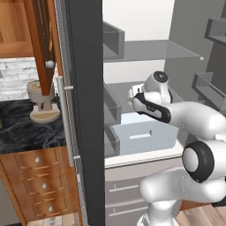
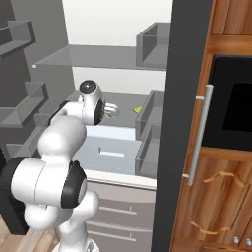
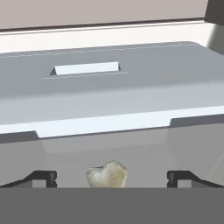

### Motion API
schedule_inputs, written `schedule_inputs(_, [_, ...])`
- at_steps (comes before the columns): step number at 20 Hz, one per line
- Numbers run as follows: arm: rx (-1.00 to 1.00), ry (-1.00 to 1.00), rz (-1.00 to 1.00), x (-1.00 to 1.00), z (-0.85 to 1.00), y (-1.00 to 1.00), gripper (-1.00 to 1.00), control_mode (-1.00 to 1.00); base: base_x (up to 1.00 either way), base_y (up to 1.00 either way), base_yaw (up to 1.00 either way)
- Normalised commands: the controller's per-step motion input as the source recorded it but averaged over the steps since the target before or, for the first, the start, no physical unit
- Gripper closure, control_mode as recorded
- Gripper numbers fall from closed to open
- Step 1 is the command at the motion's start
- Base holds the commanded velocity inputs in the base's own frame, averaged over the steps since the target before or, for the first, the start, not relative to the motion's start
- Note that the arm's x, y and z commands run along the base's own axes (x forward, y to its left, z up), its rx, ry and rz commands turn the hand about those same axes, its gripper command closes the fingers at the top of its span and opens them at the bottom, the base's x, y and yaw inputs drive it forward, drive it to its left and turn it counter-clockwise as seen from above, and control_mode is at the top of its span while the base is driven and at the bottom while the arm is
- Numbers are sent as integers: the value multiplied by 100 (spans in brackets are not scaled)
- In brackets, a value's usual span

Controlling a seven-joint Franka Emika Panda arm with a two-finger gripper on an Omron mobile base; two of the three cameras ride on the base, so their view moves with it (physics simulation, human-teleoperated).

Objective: Retrieve the bottle and the shaker from the cabinet and place them next to the mixing bowl on the counter. Then add garlic from the fridge to the mixing bowl.

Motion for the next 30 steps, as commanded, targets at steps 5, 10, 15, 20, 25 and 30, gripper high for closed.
schedule_inputs(5, [0,0,0,40,-5,0,-100,-100,0,0,0])
schedule_inputs(10, [0,0,0,37,-7,-5,-100,-100,0,0,0])
schedule_inputs(15, [0,0,0,34,-12,-1,-100,-100,0,0,0])
schedule_inputs(20, [0,0,0,37,-15,0,-100,-100,0,0,0])
schedule_inputs(25, [0,0,0,22,-17,0,-100,-100,0,0,0])
schedule_inputs(30, [0,0,0,18,-18,0,-100,-100,0,0,0])
